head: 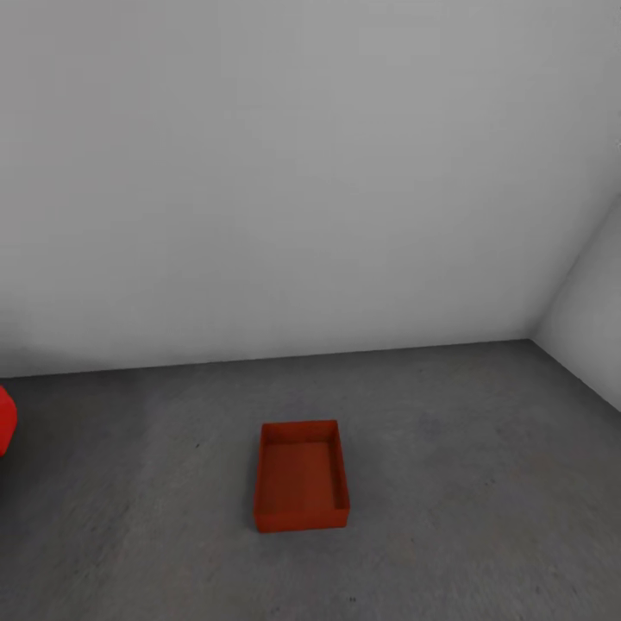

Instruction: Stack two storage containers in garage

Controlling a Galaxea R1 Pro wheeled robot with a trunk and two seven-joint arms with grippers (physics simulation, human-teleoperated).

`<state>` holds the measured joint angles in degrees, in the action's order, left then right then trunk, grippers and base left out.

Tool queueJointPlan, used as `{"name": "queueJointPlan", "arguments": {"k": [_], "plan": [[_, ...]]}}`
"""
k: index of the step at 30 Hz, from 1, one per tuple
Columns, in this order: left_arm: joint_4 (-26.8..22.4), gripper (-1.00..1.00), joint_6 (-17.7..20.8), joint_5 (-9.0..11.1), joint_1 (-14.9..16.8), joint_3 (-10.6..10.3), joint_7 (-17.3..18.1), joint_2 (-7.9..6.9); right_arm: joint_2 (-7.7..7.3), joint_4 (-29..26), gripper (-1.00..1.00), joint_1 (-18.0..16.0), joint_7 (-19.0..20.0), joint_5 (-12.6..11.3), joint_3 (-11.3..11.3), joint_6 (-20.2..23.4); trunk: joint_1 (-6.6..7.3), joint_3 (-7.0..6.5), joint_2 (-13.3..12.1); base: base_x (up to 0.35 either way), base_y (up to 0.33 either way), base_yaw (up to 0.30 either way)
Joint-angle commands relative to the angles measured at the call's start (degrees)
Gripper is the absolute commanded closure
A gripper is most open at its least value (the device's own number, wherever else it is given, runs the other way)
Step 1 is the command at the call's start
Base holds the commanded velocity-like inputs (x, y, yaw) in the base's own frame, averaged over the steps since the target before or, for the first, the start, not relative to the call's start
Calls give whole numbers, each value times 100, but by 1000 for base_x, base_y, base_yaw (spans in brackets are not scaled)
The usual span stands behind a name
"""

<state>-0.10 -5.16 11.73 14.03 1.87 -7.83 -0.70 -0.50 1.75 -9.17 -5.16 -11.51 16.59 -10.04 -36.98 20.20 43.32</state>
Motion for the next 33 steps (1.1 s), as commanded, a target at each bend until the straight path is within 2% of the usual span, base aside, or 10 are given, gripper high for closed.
{"name": "queueJointPlan", "arguments": {"k": [1,10,11,14,17,33], "plan": [[3,-100,-37,23,-6,15,-5,-3,4,18,-100,-7,-3,-53,48,-29,-1,6,5,0,0,0],[-5,-100,-68,5,-23,8,-11,-13,12,15,-100,-6,7,-10,53,6,-1,6,5,0,0,0],[0,-100,-28,-42,-23,-9,-7,-2,23,18,-100,-6,5,-49,47,-51,-1,-3,5,0,0,0],[7,-100,28,-18,-23,-11,1,-11,107,18,-100,-6,-2,3,54,-42,-1,-30,5,0,0,13],[5,-100,31,-14,-23,-11,1,-11,128,18,-100,-6,6,13,55,-42,-1,-57,5,0,0,7],[10,-100,33,-18,-23,-11,39,-8,131,18,-100,15,6,-8,47,-81,-1,-205,5,0,0,0]]}}
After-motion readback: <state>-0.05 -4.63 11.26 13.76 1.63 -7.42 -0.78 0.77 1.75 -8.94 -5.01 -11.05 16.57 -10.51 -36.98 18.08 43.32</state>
